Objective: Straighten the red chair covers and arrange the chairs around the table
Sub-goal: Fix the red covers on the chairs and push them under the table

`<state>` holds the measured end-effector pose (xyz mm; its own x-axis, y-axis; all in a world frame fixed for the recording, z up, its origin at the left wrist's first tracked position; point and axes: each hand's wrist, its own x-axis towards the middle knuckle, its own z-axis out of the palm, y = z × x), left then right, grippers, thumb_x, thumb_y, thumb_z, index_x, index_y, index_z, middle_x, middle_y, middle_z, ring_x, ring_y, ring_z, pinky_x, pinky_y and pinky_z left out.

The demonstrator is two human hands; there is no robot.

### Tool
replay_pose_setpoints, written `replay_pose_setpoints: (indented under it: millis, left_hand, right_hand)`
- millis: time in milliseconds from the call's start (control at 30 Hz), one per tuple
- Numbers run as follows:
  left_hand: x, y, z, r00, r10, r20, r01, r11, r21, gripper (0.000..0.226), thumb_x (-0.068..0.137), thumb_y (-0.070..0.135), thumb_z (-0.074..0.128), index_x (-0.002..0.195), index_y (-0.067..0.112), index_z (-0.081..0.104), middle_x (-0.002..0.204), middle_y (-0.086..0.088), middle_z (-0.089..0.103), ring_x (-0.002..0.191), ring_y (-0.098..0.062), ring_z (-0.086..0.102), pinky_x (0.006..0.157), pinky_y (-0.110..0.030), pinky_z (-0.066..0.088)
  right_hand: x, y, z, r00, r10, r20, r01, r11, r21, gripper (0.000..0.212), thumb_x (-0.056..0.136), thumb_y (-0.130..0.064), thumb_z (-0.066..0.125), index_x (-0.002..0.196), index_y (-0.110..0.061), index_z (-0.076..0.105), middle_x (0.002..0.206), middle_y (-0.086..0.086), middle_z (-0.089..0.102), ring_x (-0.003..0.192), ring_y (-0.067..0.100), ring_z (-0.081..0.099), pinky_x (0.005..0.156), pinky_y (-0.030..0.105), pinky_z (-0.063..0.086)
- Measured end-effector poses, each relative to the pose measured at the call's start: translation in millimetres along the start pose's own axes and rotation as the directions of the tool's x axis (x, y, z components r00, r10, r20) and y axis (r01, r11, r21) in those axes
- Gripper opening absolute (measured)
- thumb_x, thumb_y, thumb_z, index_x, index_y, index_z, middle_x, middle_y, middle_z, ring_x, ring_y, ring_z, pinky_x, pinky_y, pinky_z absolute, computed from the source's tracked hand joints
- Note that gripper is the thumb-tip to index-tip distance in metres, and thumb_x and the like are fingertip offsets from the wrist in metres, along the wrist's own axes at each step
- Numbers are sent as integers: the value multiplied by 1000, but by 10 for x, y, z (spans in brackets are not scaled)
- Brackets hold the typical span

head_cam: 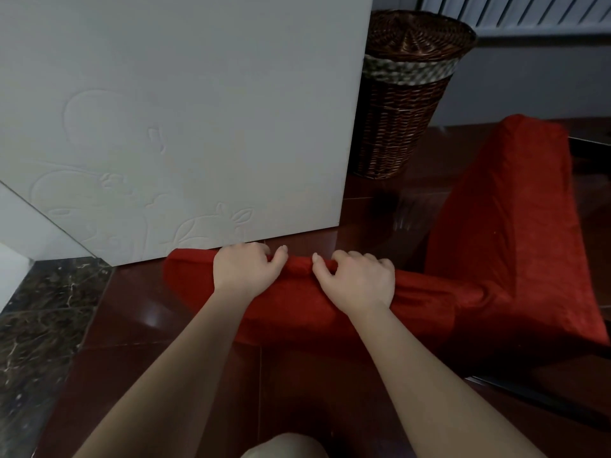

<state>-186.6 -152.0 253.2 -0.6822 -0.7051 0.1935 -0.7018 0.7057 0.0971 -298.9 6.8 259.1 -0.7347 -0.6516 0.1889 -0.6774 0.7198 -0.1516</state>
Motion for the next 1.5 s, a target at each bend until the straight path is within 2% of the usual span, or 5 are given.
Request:
replay_pose_setpoints:
  millis: [233,400,633,900,1500]
  left_hand:
    - [-248,74,-68,999,-39,-14,39,998,-42,62,86,75,37,84,27,76,70,-1,70,81,-25,67,66,-31,32]
    - [-543,158,-164,992,-114,59,115,993,-19,66,85,77,33,74,25,73,50,6,46,67,-22,60,64,-32,32]
    - [-958,225,-211,974,-218,68,220,975,-29,72,79,83,24,55,25,62,43,8,41,44,-8,30,56,-31,31]
    - [-946,228,-244,981,-188,46,191,979,-65,66,81,77,33,58,25,66,41,9,37,42,-7,25,49,-26,21]
    - [-942,50,-247,996,-93,9,93,994,-63,66,81,75,32,51,23,61,41,8,45,44,-10,42,45,-22,28]
  right_hand:
    - [-101,57,-24,999,-34,-14,34,999,9,64,85,-73,25,75,-28,70,66,-9,61,70,17,58,66,34,35]
    - [-272,147,-66,997,-71,-12,70,997,-6,65,83,-75,26,72,-29,70,66,-9,62,70,16,59,66,33,35]
    - [-528,253,-124,994,-113,12,113,993,-38,69,86,-74,22,75,-28,73,67,-10,64,69,13,60,70,34,38]
    - [-525,125,-132,998,15,59,-13,999,-37,73,84,-73,21,84,-26,77,64,-7,66,71,15,60,79,37,37]
    - [-634,-53,-178,981,75,180,-61,995,-83,68,93,-62,23,61,-17,62,54,-2,55,60,19,51,77,39,37]
